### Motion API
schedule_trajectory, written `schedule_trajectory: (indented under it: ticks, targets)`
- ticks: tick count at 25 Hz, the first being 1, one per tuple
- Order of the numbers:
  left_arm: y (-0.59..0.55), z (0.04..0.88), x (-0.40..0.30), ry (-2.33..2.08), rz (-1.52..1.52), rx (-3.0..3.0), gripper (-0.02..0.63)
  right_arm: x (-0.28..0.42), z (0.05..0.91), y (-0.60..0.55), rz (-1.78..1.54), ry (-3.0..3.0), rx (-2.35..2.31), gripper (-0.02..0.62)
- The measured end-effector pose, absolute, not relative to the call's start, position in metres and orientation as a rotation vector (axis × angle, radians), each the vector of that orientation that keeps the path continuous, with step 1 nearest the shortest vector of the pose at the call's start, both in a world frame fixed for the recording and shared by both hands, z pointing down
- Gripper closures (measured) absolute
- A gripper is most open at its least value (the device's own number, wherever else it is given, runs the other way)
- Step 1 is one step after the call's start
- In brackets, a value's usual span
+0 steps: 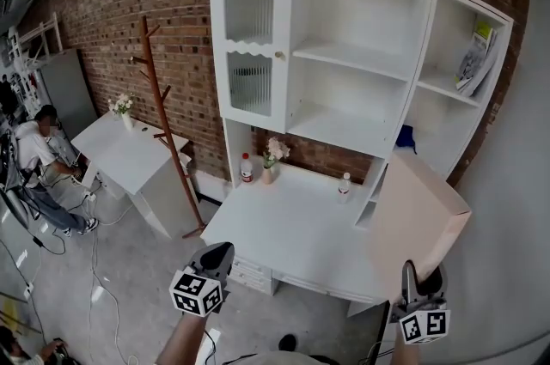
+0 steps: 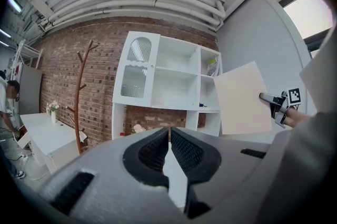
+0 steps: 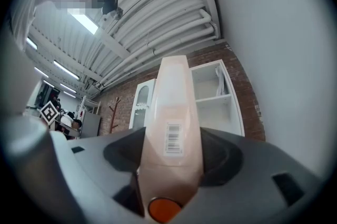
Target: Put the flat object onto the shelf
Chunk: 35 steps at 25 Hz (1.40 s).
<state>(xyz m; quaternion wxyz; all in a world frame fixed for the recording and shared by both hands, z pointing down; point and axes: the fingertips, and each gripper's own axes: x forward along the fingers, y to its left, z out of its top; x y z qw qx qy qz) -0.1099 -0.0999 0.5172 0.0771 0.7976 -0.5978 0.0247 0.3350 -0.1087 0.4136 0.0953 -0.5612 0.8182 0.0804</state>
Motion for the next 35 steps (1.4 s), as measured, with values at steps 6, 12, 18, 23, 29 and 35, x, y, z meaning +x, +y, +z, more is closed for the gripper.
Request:
schedule_trajectory:
  ticks: [6, 12, 18, 23, 29, 35]
  targets:
    - [-0.138, 0.516, -0.097, -1.800, 0.076, 2.386, 0.572, 0.342, 0.413, -0.150, 0.246, 2.446, -1.647, 0.305]
    - [-0.167, 0.521, -0.088, -1.814, 0.079, 2.364, 0.572, 0.347, 0.415, -0.187, 0.245, 2.465, -1.623, 0.305]
    - [-0.185, 0.522, -0.084, -1.814, 0.101, 2.355, 0.572, 0.342, 0.414, -0.211, 0.248, 2.498, -1.591, 0.305]
    - [-0.193, 0.518, -0.083, -1.818, 0.113, 2.347, 0.572, 0.337, 0.410, -0.225, 0.246, 2.512, -1.579, 0.305]
    - [-0.204, 0.517, -0.092, -1.802, 0.115, 2.359, 0.572, 0.326, 0.407, -0.234, 0.236, 2.490, -1.595, 0.305]
    - [-0.230, 0.519, -0.099, -1.741, 0.093, 2.414, 0.572, 0.312, 0.401, -0.239, 0.279, 2.450, -1.644, 0.305]
